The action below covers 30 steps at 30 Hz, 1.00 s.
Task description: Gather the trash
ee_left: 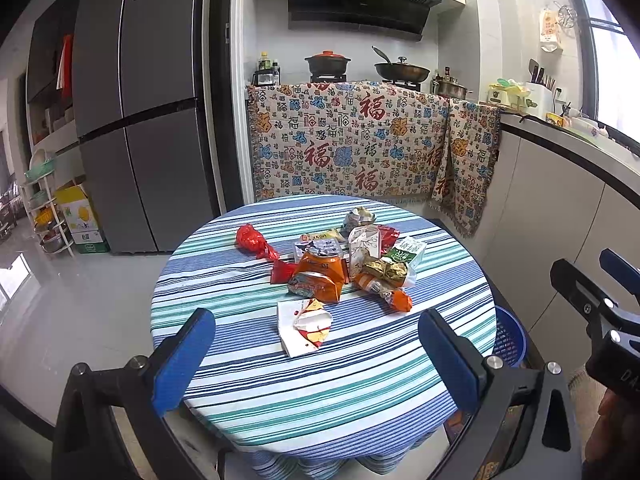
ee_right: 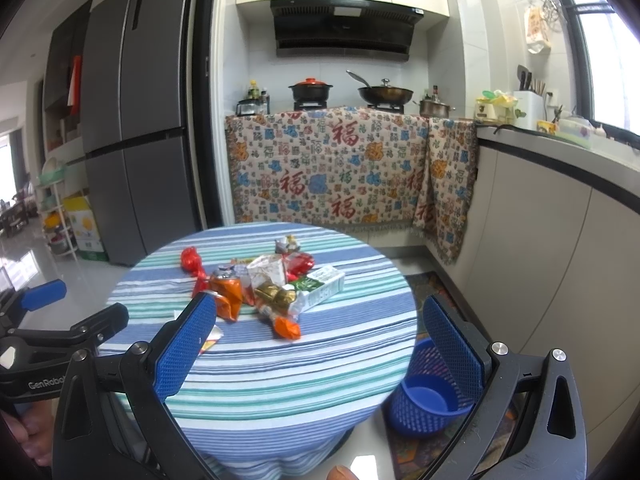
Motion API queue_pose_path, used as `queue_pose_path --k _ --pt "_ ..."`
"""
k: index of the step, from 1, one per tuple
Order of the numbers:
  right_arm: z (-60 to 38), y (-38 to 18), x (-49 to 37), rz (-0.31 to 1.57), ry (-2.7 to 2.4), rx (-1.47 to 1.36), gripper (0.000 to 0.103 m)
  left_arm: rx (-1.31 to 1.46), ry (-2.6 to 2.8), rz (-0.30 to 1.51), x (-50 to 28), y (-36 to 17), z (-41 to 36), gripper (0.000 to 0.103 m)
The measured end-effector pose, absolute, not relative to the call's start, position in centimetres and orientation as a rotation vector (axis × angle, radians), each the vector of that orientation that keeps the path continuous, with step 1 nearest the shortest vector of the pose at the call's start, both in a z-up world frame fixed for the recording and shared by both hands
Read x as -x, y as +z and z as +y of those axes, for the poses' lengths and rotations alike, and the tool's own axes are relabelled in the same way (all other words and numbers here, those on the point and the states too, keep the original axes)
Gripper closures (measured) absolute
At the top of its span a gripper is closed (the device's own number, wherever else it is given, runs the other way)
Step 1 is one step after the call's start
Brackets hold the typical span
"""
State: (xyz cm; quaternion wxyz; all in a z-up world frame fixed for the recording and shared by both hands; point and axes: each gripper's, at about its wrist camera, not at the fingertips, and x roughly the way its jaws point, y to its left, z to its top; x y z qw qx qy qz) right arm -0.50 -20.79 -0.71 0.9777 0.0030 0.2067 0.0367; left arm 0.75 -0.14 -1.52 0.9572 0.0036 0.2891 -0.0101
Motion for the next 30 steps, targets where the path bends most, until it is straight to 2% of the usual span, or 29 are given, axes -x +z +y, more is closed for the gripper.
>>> queue_pose_path --k 30 --pt "-20.6 -0.6 0.5 0.413 0.077 -0.009 0.000 -0.003 0.001 0.603 -0.8 -1.7 0.8 0.000"
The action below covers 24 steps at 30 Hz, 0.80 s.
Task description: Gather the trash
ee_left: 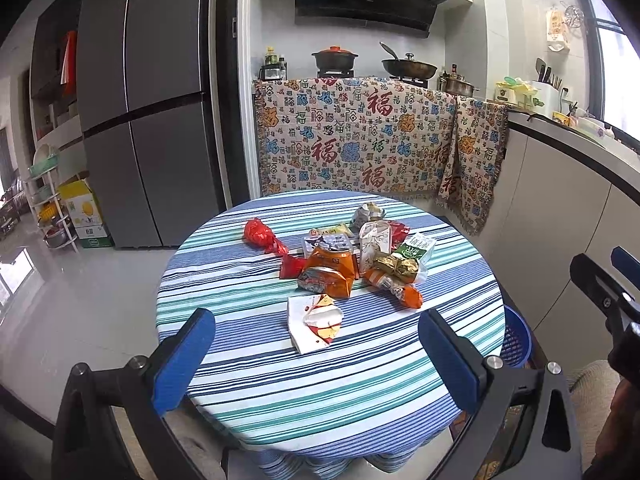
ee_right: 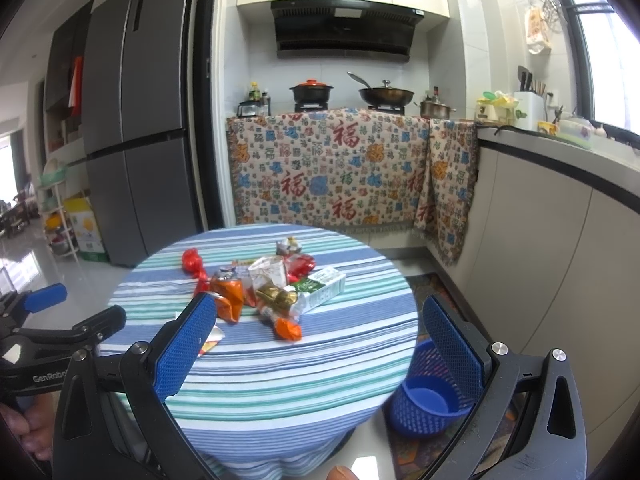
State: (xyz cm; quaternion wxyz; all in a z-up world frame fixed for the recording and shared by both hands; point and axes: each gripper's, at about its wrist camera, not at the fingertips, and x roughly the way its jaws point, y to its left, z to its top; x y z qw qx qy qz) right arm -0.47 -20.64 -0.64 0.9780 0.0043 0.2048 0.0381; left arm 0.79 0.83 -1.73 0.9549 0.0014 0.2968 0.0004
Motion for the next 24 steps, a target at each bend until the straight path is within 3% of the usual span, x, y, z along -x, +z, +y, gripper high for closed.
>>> queue_pose_path --k 13,24 --pt "-21.3 -1.3 0.3 0.423 0.078 -0.021 0.000 -0.003 0.013 0.644 -2.4 -3.5 3.3 0.000" --pt "-21.5 -2.8 -0.3 0.450 0.094 -0.016 0.000 -0.038 -0.224 0.772 -8.6 -9.0 6.8 0.000"
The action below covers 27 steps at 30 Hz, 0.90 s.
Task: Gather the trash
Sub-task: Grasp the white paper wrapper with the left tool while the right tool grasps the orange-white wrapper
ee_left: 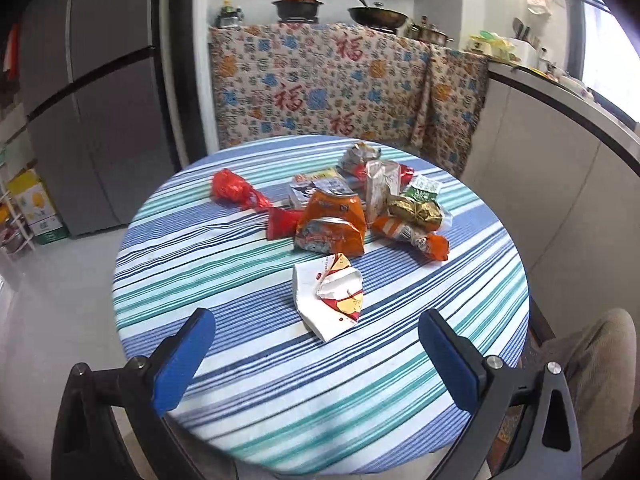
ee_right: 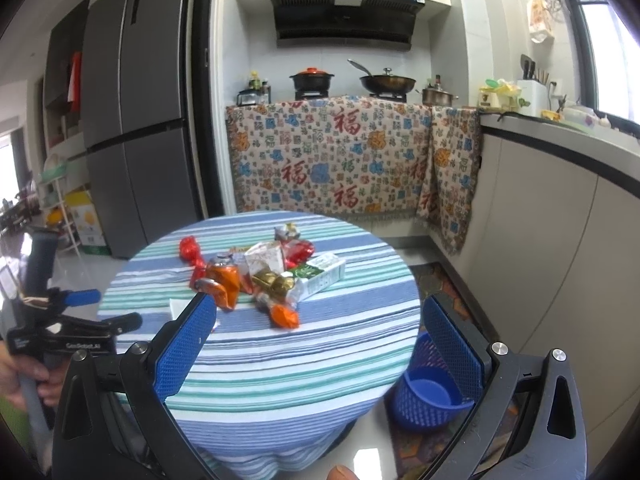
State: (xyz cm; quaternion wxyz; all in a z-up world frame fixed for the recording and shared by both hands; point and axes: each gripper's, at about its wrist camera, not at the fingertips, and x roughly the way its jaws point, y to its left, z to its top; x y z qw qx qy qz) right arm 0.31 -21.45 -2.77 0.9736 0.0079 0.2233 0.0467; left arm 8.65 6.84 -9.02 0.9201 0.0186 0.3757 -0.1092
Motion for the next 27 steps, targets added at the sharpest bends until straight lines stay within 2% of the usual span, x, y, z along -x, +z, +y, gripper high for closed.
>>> queue_pose_path --k 9,14,17,21,24,26,27 --pt "-21.3 -5.3 -2.0 0.510 0.137 -0.017 0.000 -0.157 -0.385 0.826 -14.8 -13.0 6.9 0.000" --pt "-21.8 -8.6 -4.9 0.565 0.224 -0.047 0.000 -0.108 -0.423 0.877 -17.7 -15.4 7.7 0.002" --pt "-21.7 -11.1 -7.8 0.628 0.283 -0.036 0.000 -0.081 -0.463 0.891 -18.2 -15.8 7.8 0.011" --pt "-20.7 -14.2 -13.0 0.705 0.388 -0.010 0.001 -0.098 -0.495 0.886 -18.3 -16.0 6.9 0.018" --pt "-19.7 -16.4 -17.0 0.769 0.439 -0.007 0.006 -0.097 -0.503 0.909 -18.7 -16.7 6.4 0.033" --pt "-19.2 -17.7 -19.4 0.807 0.442 -0.007 0.012 -0.098 -0.504 0.924 -18.8 -17.1 6.2 0.049" --pt "-18.9 -18.2 -20.3 0.819 0.444 -0.005 0.014 -0.100 -0.504 0.927 -18.8 -17.2 6.0 0.053"
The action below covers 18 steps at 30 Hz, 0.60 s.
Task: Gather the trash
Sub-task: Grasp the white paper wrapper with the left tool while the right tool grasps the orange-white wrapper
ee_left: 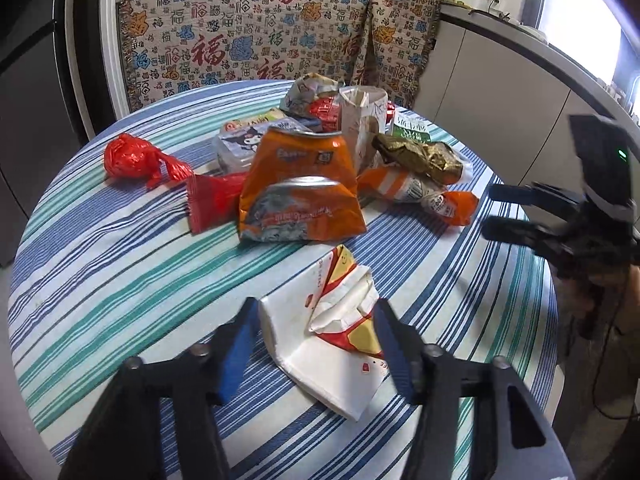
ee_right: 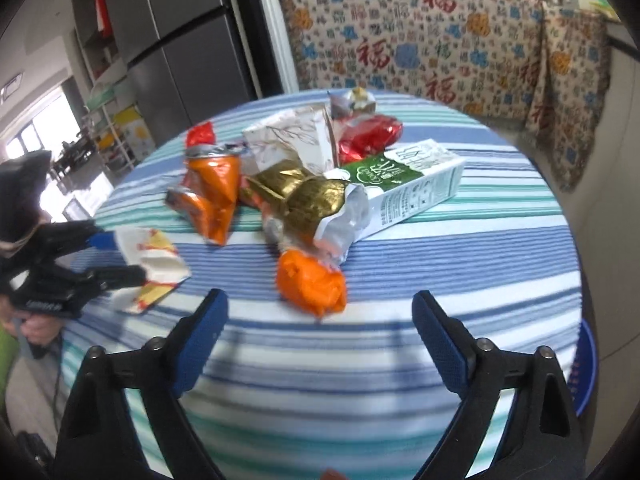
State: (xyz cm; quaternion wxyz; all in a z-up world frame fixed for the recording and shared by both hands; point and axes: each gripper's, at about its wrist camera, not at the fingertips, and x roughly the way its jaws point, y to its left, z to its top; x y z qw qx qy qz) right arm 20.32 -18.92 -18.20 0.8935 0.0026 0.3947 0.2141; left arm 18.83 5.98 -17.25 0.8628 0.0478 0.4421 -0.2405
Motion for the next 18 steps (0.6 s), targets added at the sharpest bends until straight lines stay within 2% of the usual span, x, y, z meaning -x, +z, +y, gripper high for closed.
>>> queue_pose_path --k 2,3,4,5,13,16,18 --pt "-18.4 -18.8 -21.3 0.830 0.462 -0.006 0.025 -0.100 -0.507 0.932 -18.9 -17.5 5.8 0.075" --pt "-18.0 -19.1 -21.6 0.838 0.473 -0.004 0.033 -0.093 -0.507 0.939 -18.9 -17.6 5.7 0.081" --pt "-17.8 -19.4 -21.8 0.855 0.482 -0.007 0.060 -0.086 -0.502 0.941 -18.7 -17.7 5.7 0.088" --pt "-17.7 -19.5 -21.7 0.873 0.484 -0.019 0.064 -0.083 -0.487 0.940 -18.5 -17.7 5.8 0.095" --pt "-17.9 -18.4 -16.1 0.945 0.513 -0.081 0.064 -0.029 -0.378 0.907 -15.2 -16.7 5.9 0.095" --pt "-17.7 -18.6 -14.7 0.953 0.525 -0.065 0.061 -0.029 -0.363 0.913 -14.4 -17.1 5.6 0.091" --pt "-17.5 -18.5 -14.6 0.953 0.528 -0.039 0.057 -0.039 -0.354 0.915 -14.6 -17.3 5.5 0.082"
